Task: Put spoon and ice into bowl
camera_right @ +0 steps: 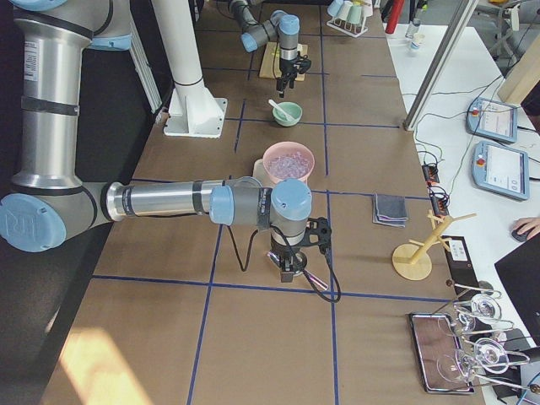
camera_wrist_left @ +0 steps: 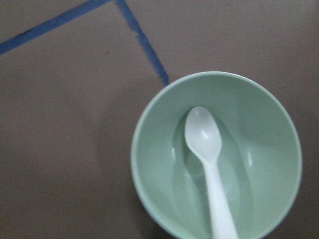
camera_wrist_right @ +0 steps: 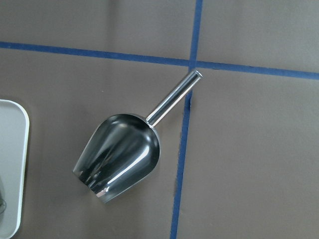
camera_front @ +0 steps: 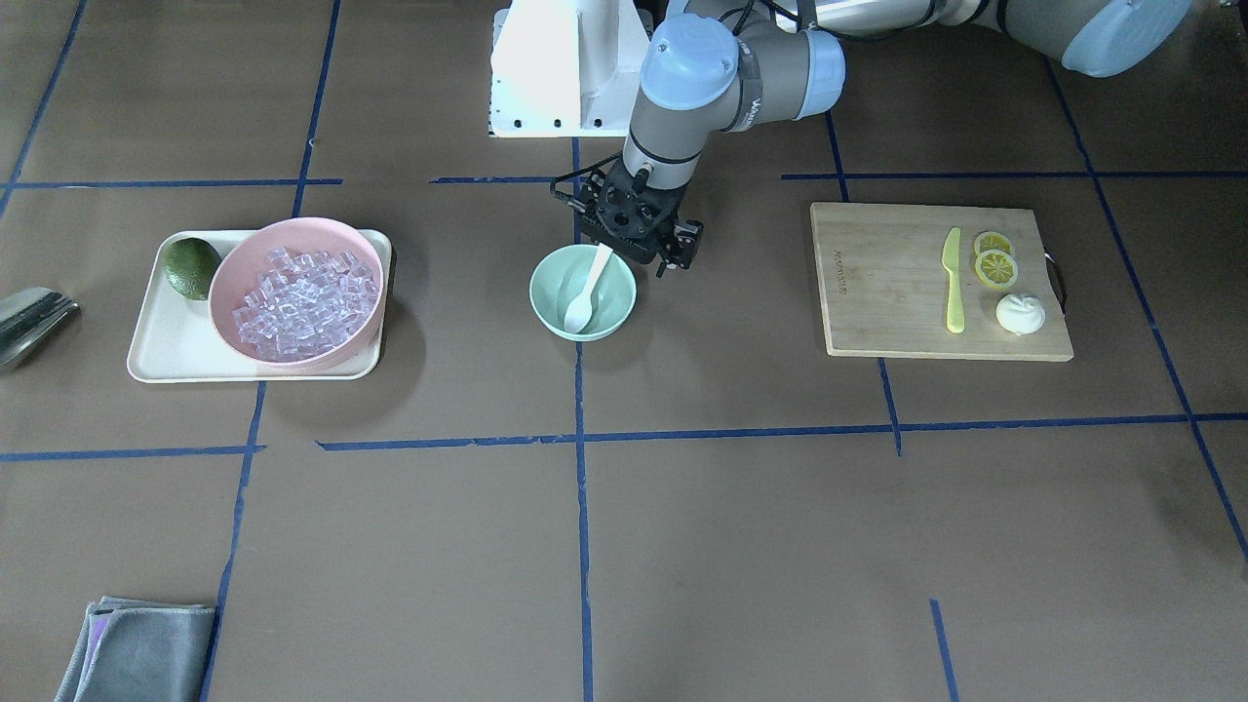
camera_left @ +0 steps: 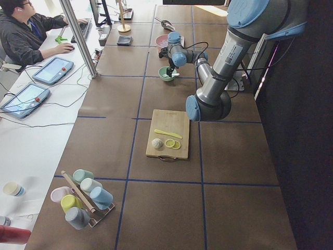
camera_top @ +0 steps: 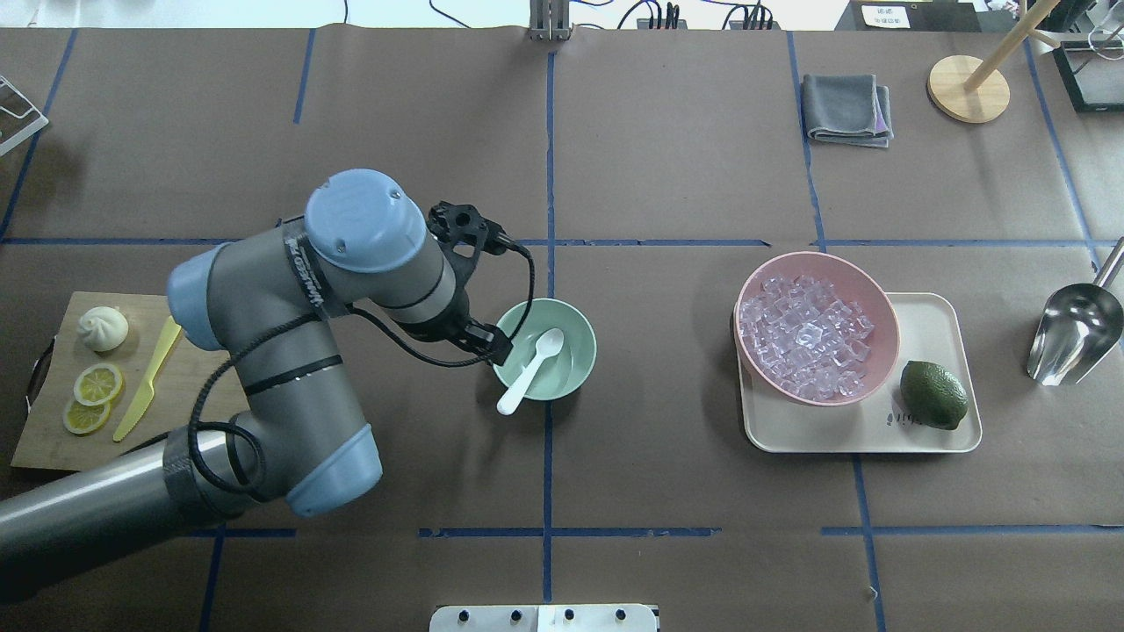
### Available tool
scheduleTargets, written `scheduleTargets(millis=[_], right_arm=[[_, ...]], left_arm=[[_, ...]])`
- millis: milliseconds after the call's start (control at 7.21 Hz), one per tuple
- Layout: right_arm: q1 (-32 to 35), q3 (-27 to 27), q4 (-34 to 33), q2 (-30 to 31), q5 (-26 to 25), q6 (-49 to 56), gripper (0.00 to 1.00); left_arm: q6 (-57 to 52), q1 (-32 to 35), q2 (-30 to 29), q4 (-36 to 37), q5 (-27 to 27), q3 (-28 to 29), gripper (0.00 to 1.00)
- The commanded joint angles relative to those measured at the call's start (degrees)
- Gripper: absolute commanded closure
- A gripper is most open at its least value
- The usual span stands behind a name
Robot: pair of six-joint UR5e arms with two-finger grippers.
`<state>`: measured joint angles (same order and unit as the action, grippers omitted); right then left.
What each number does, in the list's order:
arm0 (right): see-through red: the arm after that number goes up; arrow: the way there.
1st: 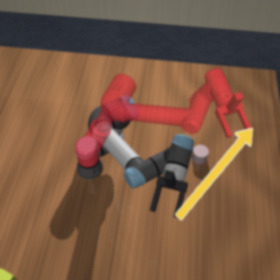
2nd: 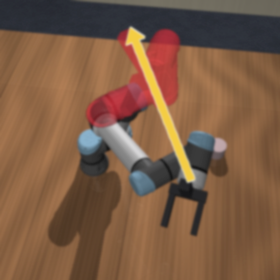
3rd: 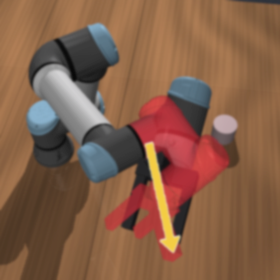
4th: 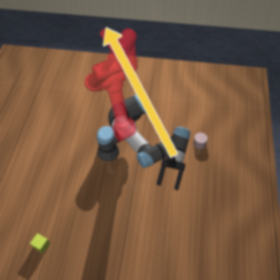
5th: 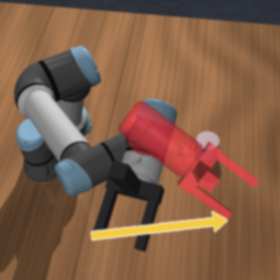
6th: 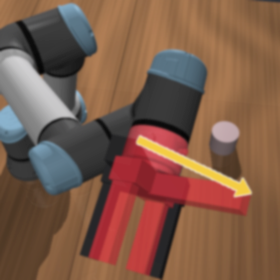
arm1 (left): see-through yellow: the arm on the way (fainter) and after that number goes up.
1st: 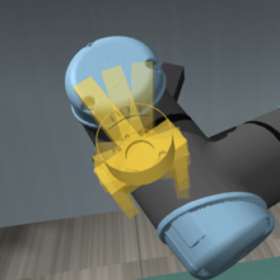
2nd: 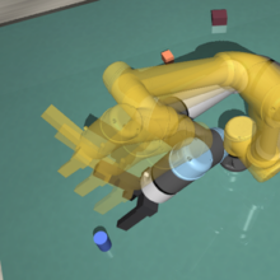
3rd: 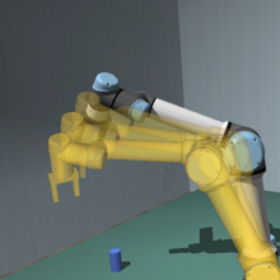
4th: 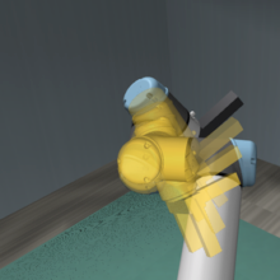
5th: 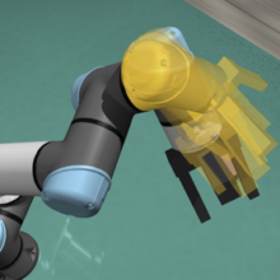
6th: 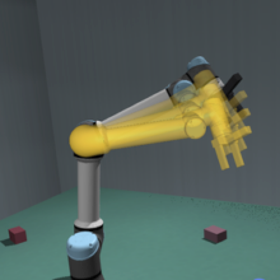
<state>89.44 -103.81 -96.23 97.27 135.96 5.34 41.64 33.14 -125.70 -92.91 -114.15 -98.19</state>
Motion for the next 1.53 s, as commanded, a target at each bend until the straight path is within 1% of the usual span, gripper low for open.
scheduleTargets(millis=[0,139,277,416,555,693,832,971,1109,1248,1387], right_arm=[[-1.2,-0.2,0.1,-2.2,1.9,-3.3,0.00],[-2.0,-0.4,0.2,-3.4,2.2,-4.4,0.00],[-2.8,-1.9,0.2,-3.4,2.2,-4.6,0.00],[-3.8,-4.4,0.2,-3.6,2.0,-4.8,0.00],[-5.9,-5.6,0.1,-5.7,1.9,-5.8,0.00],[-8.2,-5.8,0.1,-9.0,1.8,-11.2,0.01],[-10.7,-5.9,0.1,-11.4,1.6,-18.2,0.01],[-12.6,-6.0,0.1,-13.2,1.5,-22.1,0.01],[-13.8,-7.4,0.0,-14.2,1.4,-24.4,0.01],[-15.2,-8.4,0.1,-14.7,1.6,-28.9,0.01],[-17.4,-8.7,0.1,-17.4,1.5,-31.3,0.01]], left_arm=[[-10.5,11.2,7.4,0.4,-9.5,-1.4,0.00],[-13.9,16.5,11.8,0.4,-11.8,-2.9,0.00],[-14.1,22.8,17.0,0.3,-16.1,-3.8,0.00],[-16.4,28.8,21.0,0.2,-19.3,-4.2,0.00],[-26.1,34.5,25.7,0.4,-20.4,-4.9,0.00],[-32.9,39.2,29.8,0.4,-22.1,-4.7,0.00],[-34.1,43.0,34.9,0.2,-22.4,-5.0,0.00],[-34.1,47.6,37.6,0.2,-22.4,-4.8,0.00],[-34.2,49.9,40.4,0.1,-22.5,-5.2,0.00],[-38.5,51.1,40.9,0.4,-22.5,-4.8,0.00],[-48.1,53.8,41.7,2.7,-22.4,-3.9,0.00]])
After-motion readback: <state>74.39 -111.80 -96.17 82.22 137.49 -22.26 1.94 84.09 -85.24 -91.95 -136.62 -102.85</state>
